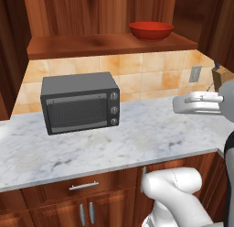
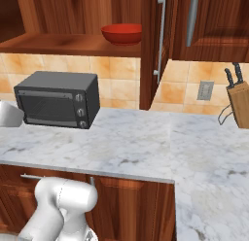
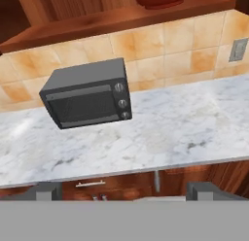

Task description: Move the bowls from the cabinet to the plates on the dining table.

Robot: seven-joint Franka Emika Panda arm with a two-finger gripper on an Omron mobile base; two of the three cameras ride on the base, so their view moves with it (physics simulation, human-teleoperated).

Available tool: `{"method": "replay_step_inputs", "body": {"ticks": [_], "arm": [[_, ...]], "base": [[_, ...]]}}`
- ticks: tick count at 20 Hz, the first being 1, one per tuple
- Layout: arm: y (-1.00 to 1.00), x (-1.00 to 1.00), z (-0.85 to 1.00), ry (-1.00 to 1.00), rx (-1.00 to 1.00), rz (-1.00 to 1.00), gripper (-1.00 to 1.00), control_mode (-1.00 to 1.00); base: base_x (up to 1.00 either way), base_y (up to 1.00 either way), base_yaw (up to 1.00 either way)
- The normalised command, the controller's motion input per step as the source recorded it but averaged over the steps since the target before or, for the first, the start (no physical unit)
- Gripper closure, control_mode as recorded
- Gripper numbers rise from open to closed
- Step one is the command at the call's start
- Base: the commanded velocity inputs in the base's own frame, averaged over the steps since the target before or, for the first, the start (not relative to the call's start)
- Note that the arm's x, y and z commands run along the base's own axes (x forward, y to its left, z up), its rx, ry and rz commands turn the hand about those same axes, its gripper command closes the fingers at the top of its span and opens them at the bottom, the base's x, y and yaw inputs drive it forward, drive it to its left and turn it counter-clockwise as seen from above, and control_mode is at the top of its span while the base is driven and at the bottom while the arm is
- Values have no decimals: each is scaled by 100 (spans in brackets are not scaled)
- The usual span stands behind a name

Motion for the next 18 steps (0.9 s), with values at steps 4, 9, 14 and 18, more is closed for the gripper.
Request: {"method": "replay_step_inputs", "body": {"ticks": [4,9,14,18], "arm": [[-24,0,58,-6,8,-14,-100,-100],[-35,2,49,-7,12,-8,-100,-100],[-21,32,35,-3,10,-1,-100,-100],[-3,32,7,0,2,0,-100,-100]], "base": [[0,0,0],[0,0,0],[0,0,0],[0,0,0]]}}
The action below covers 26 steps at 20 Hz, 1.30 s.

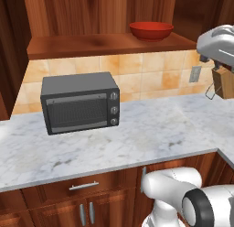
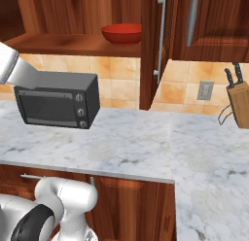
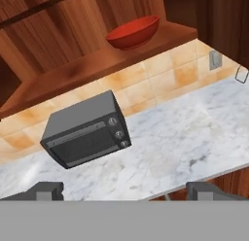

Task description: Move the bowls from the cabinet to the plates on the dining table.

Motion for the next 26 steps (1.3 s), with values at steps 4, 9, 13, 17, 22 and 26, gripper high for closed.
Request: {"method": "replay_step_inputs", "body": {"ticks": [4,9,13,17,22,26], "arm": [[-1,0,0,-1,0,-4,-100,-100],[-3,13,1,-4,1,-18,-100,-100],[-1,14,2,-4,2,-18,-100,-100],[-2,3,1,-3,1,-5,-100,-100],[-20,31,-2,0,3,0,-100,-100],[-30,65,-1,3,6,0,-100,-100]], "base": [[0,0,0],[0,0,0],[0,0,0],[0,0,0],[0,0,0],[0,0,0]]}}
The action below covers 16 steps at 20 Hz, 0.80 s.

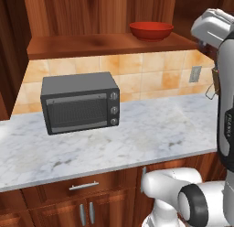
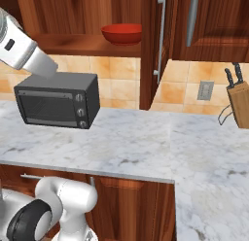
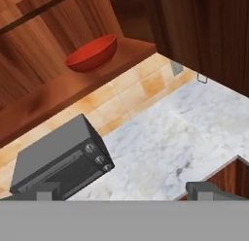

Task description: Move the bowls from the cabinet to the plates on the dining table.

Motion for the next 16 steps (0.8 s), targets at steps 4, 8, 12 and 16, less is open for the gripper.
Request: {"method": "replay_step_inputs", "body": {"ticks": [4,8,12,16], "arm": [[-24,59,0,2,6,-2,-100,-100],[-19,56,0,0,5,-5,-100,-100],[-14,48,-6,0,1,-9,-100,-100],[-10,46,-19,0,0,-10,-100,-100]], "base": [[0,0,0],[0,0,0],[0,0,0],[0,0,0]]}}
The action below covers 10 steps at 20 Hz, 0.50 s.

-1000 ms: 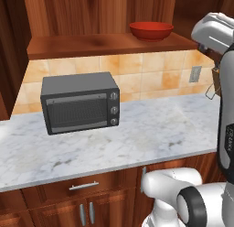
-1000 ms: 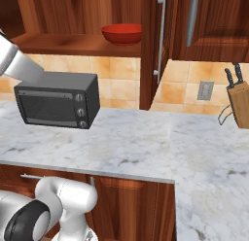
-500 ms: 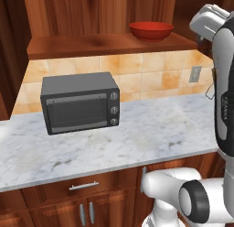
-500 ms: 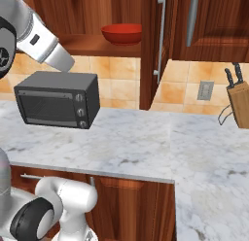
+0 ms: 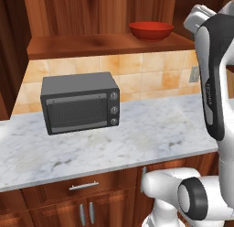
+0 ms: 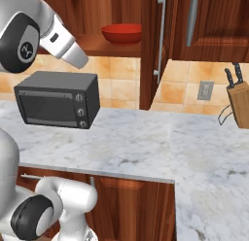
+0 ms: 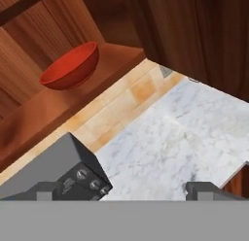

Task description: Move the bowls from the cabinet to the plates on the dining table.

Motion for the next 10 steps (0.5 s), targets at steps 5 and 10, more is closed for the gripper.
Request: {"method": "replay_step_inputs", "body": {"ticks": [5,10], "arm": [[-6,67,-1,2,1,-8,-100,-100],[-5,78,0,3,3,-2,-100,-100]], "base": [[0,0,0],[0,0,0]]}}
